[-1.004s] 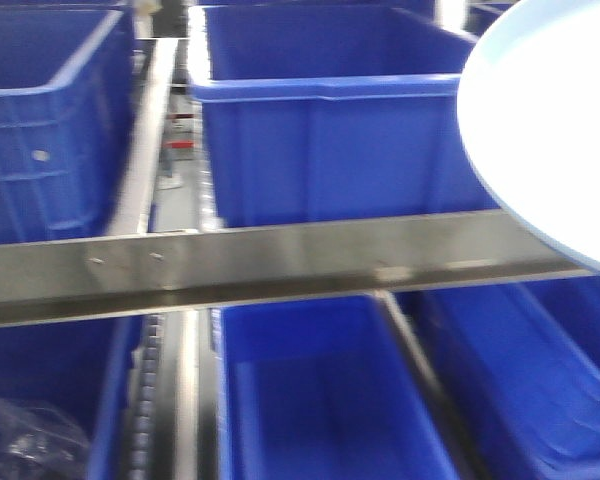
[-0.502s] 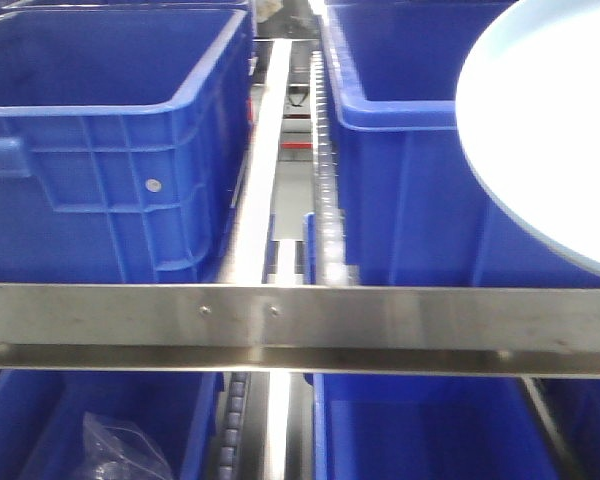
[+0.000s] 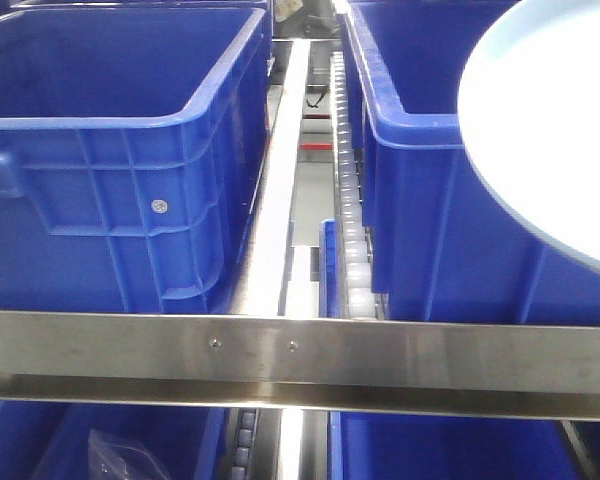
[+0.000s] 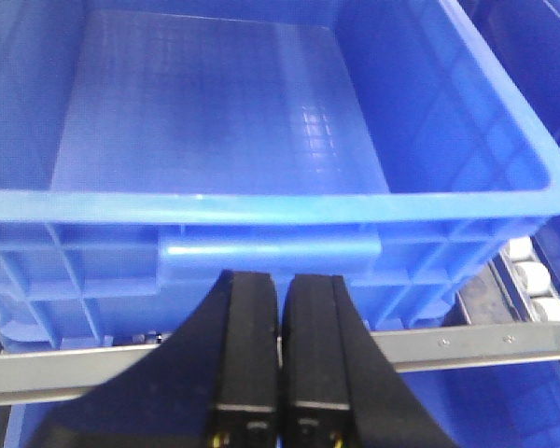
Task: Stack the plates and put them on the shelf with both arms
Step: 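Lower the stacked white plates into the farther blue bin with the right gripper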
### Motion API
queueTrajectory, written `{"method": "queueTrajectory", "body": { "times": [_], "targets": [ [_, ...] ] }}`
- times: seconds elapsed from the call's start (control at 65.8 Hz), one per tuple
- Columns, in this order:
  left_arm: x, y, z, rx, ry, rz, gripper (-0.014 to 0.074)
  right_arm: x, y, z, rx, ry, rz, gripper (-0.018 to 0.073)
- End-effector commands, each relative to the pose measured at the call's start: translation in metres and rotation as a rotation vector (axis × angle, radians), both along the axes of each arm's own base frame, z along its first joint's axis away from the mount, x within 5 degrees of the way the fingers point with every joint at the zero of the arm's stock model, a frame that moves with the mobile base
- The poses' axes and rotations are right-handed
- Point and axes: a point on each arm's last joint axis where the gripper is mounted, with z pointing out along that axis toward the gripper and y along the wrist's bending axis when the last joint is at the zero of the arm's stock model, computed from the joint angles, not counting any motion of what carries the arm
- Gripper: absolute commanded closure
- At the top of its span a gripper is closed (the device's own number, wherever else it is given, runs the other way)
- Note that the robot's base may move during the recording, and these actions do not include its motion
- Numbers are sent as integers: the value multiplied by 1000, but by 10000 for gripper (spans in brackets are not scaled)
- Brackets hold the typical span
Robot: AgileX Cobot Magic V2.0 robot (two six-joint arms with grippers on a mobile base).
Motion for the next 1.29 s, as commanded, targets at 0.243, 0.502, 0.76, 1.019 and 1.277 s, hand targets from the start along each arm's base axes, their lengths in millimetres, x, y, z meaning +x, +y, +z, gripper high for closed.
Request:
{"method": "queueTrajectory", "body": {
  "times": [0.243, 0.502, 0.76, 1.019, 1.277],
  "targets": [
    [4, -1, 17, -45, -100, -1, 510, 3, 0, 17, 12, -115, -8, 511],
    [4, -1, 17, -45, -100, -1, 510, 3, 0, 17, 12, -115, -8, 511],
    [4, -1, 17, -45, -100, -1, 510, 3, 0, 17, 12, -115, -8, 511],
    [4, -1, 17, -45, -100, -1, 510, 3, 0, 17, 12, -115, -8, 511],
    [4, -1, 17, -45, -100, -1, 510, 4, 0, 19, 15, -141, -8, 511]
  ]
}}
